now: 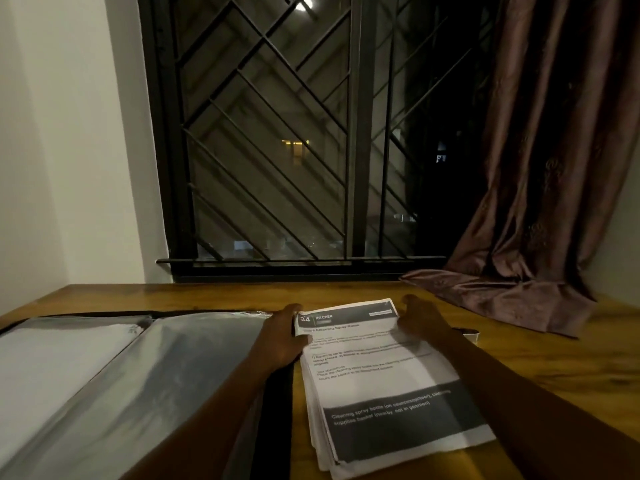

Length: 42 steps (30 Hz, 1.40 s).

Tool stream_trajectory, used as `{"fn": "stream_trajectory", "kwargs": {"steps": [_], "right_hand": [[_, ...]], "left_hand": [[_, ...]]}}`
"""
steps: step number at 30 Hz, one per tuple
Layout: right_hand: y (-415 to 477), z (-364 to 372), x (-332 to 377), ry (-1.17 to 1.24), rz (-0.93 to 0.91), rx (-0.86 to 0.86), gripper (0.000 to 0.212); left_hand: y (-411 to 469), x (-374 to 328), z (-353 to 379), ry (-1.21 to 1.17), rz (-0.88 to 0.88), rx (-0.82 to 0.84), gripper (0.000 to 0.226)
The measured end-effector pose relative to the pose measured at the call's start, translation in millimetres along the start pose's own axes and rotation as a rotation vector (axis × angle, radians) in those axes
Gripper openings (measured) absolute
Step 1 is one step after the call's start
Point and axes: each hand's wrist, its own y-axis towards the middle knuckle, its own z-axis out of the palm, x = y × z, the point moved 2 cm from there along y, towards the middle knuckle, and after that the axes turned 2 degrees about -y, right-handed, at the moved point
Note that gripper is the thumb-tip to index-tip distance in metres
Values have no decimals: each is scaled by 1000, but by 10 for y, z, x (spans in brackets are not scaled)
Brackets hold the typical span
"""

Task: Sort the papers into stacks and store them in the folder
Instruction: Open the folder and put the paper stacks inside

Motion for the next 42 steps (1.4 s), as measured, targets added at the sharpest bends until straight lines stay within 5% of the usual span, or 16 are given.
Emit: {"fn": "stream_trajectory", "kwargs": {"steps": [13,25,29,35,39,42], "right_hand": [[326,76,19,125,30,27,35],[144,6,65,223,-212,-188,18],[63,-100,95,338,-317,-123,12],[166,-737,294,699,-288,-170,6],[150,-1169,651,947,-297,-226,6],[60,-1164,927,1128,-284,22,22]], "left_hand": [[-28,54,65,2,35,-66,49],[-9,72,81,-36,17,-97,46],[-20,77,50,-104,11,-124,60],[-53,-176,-198,-721,-105,-94,77],[61,-415,-401,-1073,-177,135,40],[199,-475,-696,-1139,-145,31,33]]}}
